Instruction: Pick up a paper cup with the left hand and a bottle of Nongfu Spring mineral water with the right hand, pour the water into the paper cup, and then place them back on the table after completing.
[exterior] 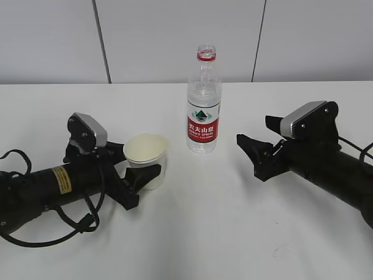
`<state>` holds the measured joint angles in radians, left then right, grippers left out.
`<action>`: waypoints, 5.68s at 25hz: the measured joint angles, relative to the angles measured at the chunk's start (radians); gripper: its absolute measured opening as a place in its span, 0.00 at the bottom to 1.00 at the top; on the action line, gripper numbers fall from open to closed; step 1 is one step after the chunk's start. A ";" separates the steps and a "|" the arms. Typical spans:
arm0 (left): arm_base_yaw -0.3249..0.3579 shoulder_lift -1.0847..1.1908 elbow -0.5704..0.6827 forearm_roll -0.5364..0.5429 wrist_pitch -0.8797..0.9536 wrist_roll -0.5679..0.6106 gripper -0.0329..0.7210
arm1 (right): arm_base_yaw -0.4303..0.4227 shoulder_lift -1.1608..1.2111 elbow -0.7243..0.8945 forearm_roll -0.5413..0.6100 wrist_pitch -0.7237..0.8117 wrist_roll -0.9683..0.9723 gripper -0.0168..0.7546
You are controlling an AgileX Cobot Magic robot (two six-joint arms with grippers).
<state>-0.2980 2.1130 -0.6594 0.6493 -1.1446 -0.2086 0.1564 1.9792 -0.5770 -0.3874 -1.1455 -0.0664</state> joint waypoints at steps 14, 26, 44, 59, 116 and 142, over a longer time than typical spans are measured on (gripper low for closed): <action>0.021 -0.003 0.000 0.005 0.001 0.000 0.64 | 0.000 0.202 -0.243 -0.151 0.000 0.131 0.78; 0.021 -0.009 0.000 0.001 0.001 0.000 0.64 | 0.000 0.314 -0.477 -0.310 0.011 0.267 0.78; 0.021 -0.009 0.000 -0.038 0.001 0.000 0.64 | 0.011 0.379 -0.629 -0.415 0.083 0.382 0.89; 0.021 -0.042 -0.065 -0.075 0.117 -0.018 0.64 | 0.015 0.392 -0.635 -0.371 0.028 0.388 0.64; -0.029 -0.060 -0.126 0.050 0.188 -0.071 0.63 | 0.008 0.348 -0.914 -0.571 0.302 -0.472 0.62; -0.029 -0.076 -0.127 0.057 0.237 -0.071 0.63 | 0.004 0.348 -0.943 -0.519 0.301 -0.733 0.61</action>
<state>-0.3267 2.0369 -0.7862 0.7063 -0.9078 -0.2799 0.1600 2.3269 -1.5205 -0.9063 -0.8450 -0.7996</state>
